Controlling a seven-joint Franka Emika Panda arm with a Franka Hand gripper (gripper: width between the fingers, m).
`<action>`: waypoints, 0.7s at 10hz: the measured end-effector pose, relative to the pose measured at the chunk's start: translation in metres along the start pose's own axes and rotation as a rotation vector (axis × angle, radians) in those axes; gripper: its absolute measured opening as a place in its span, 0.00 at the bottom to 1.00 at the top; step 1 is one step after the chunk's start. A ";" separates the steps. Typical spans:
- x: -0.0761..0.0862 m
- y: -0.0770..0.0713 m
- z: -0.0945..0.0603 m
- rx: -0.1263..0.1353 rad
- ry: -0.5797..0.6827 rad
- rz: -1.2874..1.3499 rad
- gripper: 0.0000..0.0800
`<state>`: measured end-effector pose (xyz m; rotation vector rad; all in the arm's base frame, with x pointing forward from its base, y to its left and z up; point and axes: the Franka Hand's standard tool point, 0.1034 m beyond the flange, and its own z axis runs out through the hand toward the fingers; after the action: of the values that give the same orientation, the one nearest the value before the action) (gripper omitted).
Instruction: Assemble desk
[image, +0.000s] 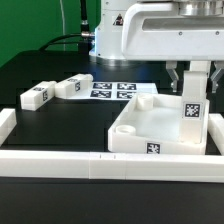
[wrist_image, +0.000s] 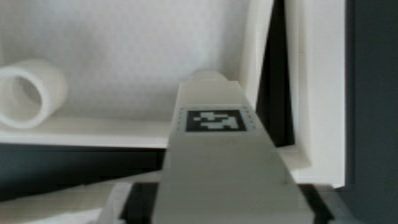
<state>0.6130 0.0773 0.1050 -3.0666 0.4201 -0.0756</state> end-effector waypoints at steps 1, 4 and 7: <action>0.000 0.000 0.000 0.002 0.000 0.043 0.36; 0.003 0.008 0.000 0.007 0.015 0.280 0.36; -0.001 0.021 -0.001 -0.009 0.015 0.490 0.37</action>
Offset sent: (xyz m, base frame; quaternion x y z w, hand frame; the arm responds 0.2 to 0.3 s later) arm -0.0100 -0.0047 -0.0046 -0.0052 0.0127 0.2470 0.9689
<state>0.6062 0.0568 0.1044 -2.8731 1.1531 -0.0770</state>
